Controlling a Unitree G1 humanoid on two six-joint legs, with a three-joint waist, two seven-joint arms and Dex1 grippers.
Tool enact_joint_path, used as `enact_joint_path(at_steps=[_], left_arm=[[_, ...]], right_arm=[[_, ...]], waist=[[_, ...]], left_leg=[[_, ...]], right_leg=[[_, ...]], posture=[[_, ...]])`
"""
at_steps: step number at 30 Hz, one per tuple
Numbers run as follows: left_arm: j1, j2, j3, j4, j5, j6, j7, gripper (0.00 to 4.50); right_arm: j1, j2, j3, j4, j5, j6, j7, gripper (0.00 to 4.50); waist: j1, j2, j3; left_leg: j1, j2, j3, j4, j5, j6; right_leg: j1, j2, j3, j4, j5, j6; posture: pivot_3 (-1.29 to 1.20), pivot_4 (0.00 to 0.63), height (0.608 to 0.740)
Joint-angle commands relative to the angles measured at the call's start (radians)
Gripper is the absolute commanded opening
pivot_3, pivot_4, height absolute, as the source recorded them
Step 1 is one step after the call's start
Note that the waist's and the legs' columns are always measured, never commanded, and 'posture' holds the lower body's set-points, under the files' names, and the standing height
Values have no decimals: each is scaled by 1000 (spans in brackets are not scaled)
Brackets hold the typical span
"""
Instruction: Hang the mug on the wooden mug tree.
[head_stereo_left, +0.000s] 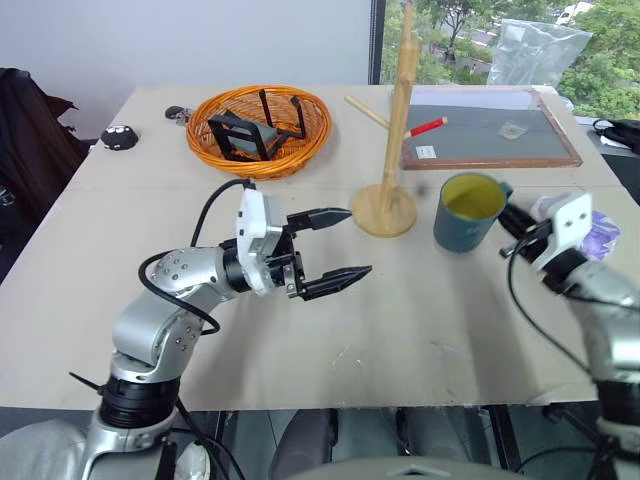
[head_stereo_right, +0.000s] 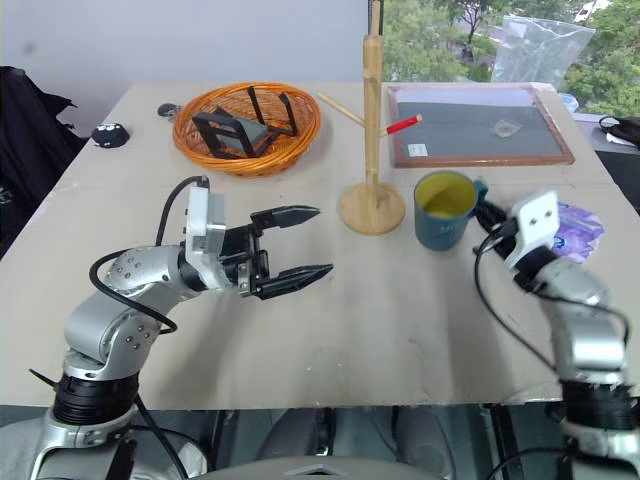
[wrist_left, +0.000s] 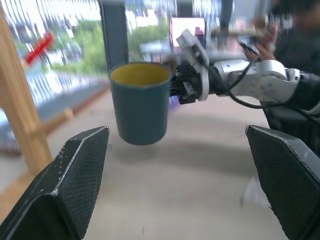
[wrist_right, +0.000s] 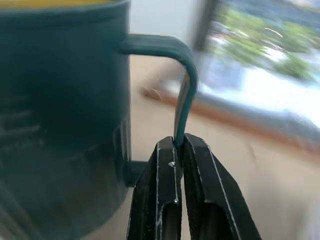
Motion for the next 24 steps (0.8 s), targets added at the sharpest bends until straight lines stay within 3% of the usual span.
enact_joint_path(at_steps=[1,6,12,18,24], left_arm=[[5,-66,13,-23,12,-85,62,4500],[39,-176,-14,-66,67,-164,181,4500],[108,-234,-34,-126,146,-222,296,4500],[211,-212,-42,-187,169,-243,324,4500],[227,-204,-45,-182,165,-259,331,4500]], right_arm=[[-127,-68,3,121,63,-6,201,45],[-360,-115,52,411,36,-64,417,45],[-602,-141,111,756,-37,-177,634,45],[-841,-138,159,1102,-145,-301,762,45],[-961,-101,182,1240,-214,-347,830,45]], waist=[[0,-1,0],[2,-2,0],[4,-2,0],[2,-1,1],[4,-1,1]], left_leg=[[0,0,-1,0,0,0],[-1,0,0,0,1,-1],[-3,0,1,0,3,-4],[-3,1,2,-1,3,-5],[-3,1,2,-1,3,-5]], right_leg=[[0,0,-1,0,0,0],[-1,-1,0,-1,0,0],[-2,-1,0,-2,0,0],[-3,-1,1,-2,0,0],[-3,-2,1,-2,0,0]], posture=[[0,150,740],[0,150,740],[0,150,740],[0,150,740],[0,150,740]])
